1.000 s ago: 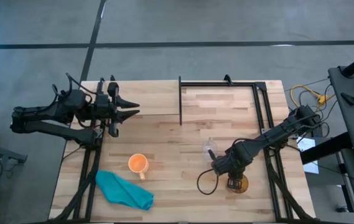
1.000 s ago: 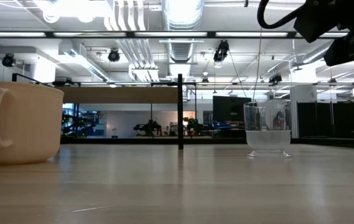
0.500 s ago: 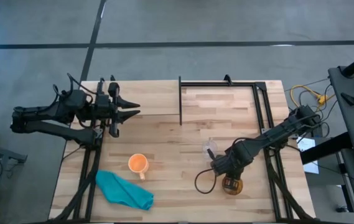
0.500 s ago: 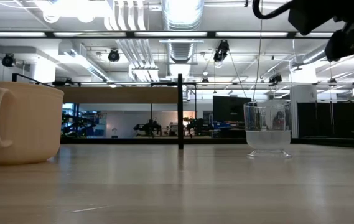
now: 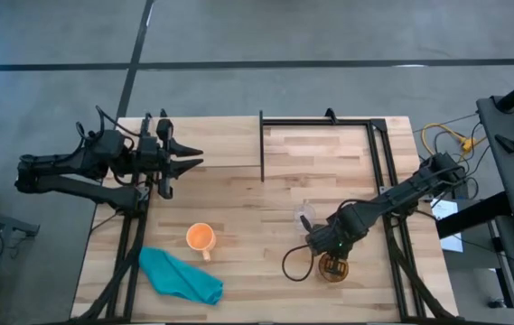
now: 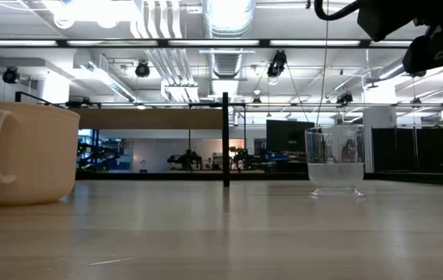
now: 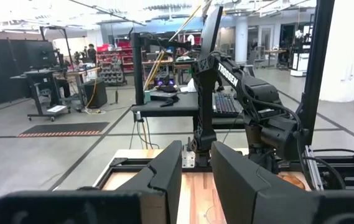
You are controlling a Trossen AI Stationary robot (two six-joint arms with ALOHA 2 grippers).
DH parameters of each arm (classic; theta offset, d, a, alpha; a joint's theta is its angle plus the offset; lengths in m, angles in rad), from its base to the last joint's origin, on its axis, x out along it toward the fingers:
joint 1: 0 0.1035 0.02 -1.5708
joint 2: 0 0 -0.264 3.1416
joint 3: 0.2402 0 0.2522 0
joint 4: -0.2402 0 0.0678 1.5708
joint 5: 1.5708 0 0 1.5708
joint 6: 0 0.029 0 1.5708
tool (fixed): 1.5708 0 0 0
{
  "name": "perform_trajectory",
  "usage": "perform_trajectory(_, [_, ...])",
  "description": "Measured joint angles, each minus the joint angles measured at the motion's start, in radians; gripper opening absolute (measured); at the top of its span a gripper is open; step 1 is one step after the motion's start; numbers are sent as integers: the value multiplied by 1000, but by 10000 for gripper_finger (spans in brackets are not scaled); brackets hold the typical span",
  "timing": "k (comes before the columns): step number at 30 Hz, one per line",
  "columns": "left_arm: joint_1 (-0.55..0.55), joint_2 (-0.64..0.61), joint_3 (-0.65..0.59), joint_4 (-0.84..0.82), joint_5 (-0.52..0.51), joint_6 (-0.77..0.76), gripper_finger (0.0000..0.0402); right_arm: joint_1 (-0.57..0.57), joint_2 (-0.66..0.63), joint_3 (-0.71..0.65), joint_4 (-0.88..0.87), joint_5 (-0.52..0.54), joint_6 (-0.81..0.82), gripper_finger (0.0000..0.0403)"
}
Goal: Stack small to large cups/mugs on shelf
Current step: Put the brown glass on the shelf
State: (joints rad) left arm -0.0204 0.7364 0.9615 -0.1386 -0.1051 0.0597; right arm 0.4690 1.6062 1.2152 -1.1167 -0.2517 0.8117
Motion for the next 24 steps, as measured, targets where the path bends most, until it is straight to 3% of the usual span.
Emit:
perform_trajectory(7, [0,0,3,0,0,0,74,0,0,18,2,22,14,10])
perform_trajectory(13, [0,6,3,2,0,0,74,-16,0,115,-3,25,48,9])
perform_trajectory(24, [0,29,16,3,0,0,74,-73,0,345,-143,267,26,9])
